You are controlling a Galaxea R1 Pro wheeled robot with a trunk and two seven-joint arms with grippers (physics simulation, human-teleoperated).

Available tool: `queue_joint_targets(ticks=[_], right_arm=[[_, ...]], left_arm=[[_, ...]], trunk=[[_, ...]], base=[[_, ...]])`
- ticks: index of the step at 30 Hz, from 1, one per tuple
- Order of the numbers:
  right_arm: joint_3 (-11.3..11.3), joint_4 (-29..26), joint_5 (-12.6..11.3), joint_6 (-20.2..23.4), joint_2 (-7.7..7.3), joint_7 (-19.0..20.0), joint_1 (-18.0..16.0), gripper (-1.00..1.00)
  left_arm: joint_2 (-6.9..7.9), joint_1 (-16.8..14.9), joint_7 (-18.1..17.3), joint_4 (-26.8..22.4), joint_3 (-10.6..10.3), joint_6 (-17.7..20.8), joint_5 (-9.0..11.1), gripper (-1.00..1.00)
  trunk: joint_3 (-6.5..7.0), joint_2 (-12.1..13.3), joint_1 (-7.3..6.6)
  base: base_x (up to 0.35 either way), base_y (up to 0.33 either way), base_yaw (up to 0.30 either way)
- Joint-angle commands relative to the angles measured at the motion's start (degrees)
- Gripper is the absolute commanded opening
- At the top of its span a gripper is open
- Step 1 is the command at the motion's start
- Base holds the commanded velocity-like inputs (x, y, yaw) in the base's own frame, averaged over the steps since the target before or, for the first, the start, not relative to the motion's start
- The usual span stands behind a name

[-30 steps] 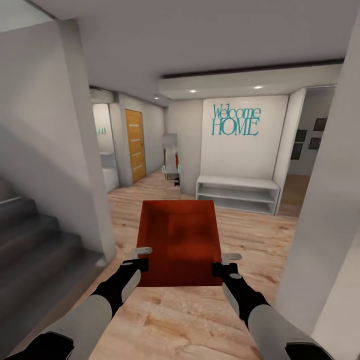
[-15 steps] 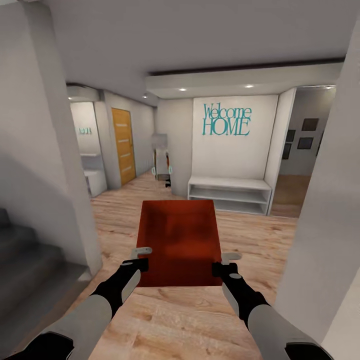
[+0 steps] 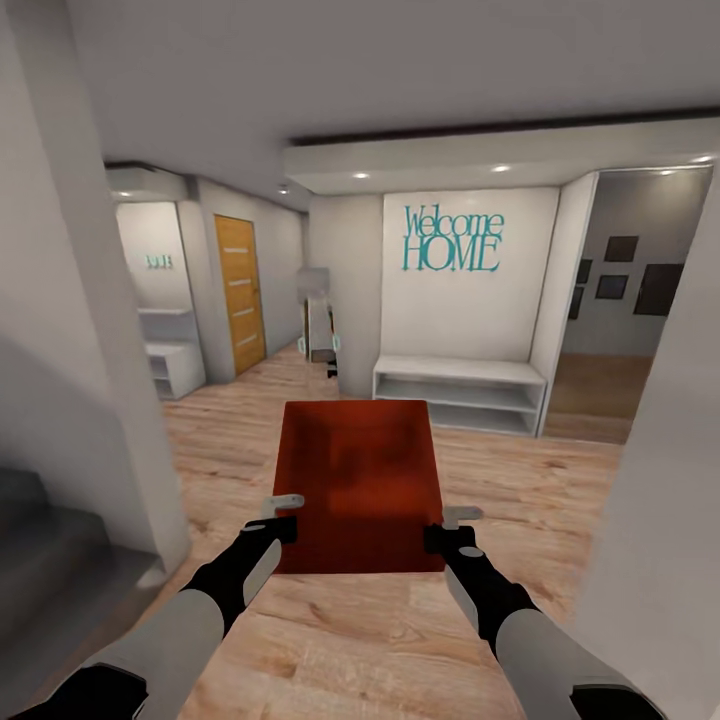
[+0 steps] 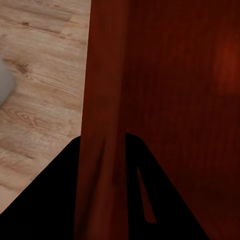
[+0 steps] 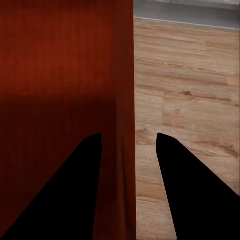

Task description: Move the two storage containers from the living room to the garage. In the garage, place one container on the floor and stack the other container on top of it (either order is fine).

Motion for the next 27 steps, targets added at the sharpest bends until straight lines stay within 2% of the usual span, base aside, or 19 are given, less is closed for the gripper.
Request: queue_joint_targets(ticks=[1,27], right_arm=[[-1.84,-0.09,0.96,0.28,0.03,-0.79,-0.02,-1.0],[-1.84,-0.09,0.95,-0.18,0.03,-0.79,-0.02,-1.0]], left_arm=[[0.09,-0.01,0.83,-0.23,0.37,0.45,-1.07,-1.0],[0.09,-0.01,0.82,-0.17,0.33,0.44,-1.07,-1.0]], trunk=[[-0.02,-0.04,0.05],[-0.02,-0.04,0.05]], base=[[0.323,0.0,0.0],[0.323,0.0,0.0]])
